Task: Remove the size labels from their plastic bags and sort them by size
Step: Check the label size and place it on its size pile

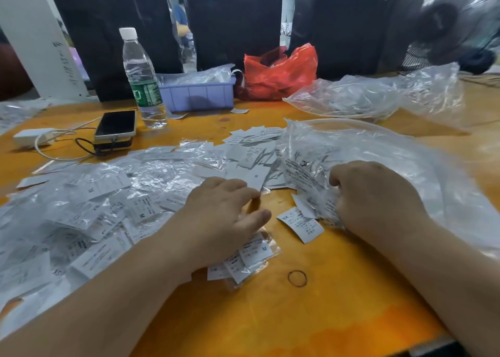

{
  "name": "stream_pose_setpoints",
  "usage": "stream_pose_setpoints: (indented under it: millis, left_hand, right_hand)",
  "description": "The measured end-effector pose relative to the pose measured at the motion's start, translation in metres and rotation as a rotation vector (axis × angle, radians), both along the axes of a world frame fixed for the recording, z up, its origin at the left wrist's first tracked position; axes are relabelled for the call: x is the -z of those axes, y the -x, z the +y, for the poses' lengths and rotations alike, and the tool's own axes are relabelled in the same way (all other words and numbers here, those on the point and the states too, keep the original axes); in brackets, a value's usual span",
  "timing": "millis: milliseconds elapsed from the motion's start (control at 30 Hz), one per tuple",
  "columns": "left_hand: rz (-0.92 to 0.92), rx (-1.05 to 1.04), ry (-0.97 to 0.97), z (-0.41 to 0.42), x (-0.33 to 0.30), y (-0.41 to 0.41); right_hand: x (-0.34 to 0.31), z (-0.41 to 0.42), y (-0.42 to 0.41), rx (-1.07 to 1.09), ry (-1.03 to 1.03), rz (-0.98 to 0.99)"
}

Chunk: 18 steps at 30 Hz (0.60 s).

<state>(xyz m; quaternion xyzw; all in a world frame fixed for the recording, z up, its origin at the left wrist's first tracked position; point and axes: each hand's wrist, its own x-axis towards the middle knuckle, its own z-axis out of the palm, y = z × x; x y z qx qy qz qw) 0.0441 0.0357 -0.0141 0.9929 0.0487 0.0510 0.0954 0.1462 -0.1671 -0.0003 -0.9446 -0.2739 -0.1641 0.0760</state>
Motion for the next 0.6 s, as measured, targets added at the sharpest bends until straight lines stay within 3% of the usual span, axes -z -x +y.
stream_pose_setpoints:
  millis: [400,600]
  left_hand:
    - [-0.229,0.03,0.06,-0.004,-0.006,0.004]
    - [-0.404,0.029,0.103,-0.005,-0.012,0.009]
  right_hand:
    - [0.002,0.0,0.002,-0.201,-0.368,-0.172]
    - [0.0,0.001,0.007,-0.27,-0.447,-0.229]
